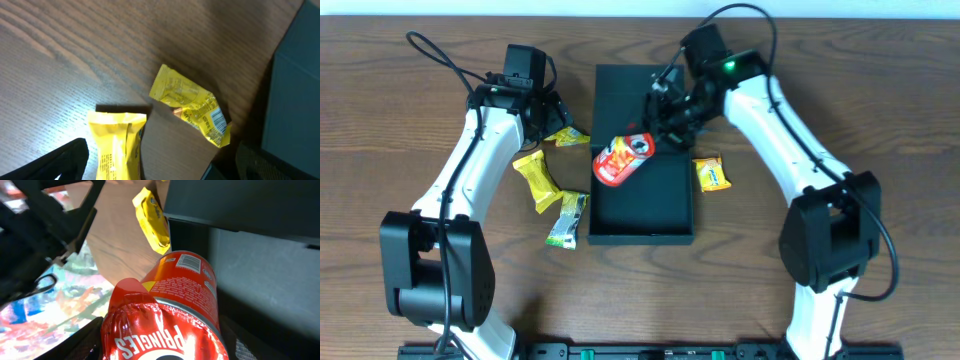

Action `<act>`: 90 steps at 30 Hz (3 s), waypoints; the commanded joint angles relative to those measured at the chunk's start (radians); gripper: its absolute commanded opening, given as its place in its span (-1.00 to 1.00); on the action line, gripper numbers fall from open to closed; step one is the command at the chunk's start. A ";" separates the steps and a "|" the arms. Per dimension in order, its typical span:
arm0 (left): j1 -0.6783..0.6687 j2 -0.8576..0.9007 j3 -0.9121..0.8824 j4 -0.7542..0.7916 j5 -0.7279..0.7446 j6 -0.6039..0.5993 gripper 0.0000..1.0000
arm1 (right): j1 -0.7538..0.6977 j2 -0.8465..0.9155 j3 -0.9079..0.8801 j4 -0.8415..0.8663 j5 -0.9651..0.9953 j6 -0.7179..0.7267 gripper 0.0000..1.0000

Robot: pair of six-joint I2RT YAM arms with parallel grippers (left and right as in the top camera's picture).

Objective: Pack container
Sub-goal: 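Lift the can with the right gripper and carry it over the box, then lower the can into the box and release it on its side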

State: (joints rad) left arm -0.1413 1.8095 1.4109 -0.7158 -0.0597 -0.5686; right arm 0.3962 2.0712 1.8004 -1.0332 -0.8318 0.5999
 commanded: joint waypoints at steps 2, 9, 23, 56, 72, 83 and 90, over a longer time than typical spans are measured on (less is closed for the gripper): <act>-0.005 0.010 0.024 -0.019 -0.010 0.008 0.91 | -0.015 0.003 -0.051 0.035 0.023 0.080 0.25; -0.005 0.010 0.024 -0.024 -0.010 0.008 0.91 | -0.035 0.003 -0.185 0.210 -0.081 0.138 0.26; -0.005 0.010 0.024 -0.024 -0.010 0.008 0.91 | -0.062 0.003 -0.338 0.407 -0.224 0.200 0.33; -0.005 0.010 0.024 -0.024 -0.010 0.008 0.91 | -0.082 0.001 -0.337 0.491 -0.433 0.150 -0.49; -0.005 0.010 0.024 -0.024 -0.010 0.008 0.91 | 0.010 0.001 -0.337 0.323 -0.283 -0.007 -0.97; -0.005 0.010 0.024 -0.024 -0.011 0.008 0.91 | 0.011 0.001 -0.337 0.308 -0.134 -0.029 -0.97; -0.005 0.010 0.024 -0.024 -0.011 0.008 0.91 | 0.005 0.001 -0.337 0.315 -0.072 -0.033 -0.97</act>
State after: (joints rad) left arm -0.1413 1.8095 1.4109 -0.7357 -0.0597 -0.5686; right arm 0.4068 2.0708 1.4643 -0.7177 -1.0103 0.5900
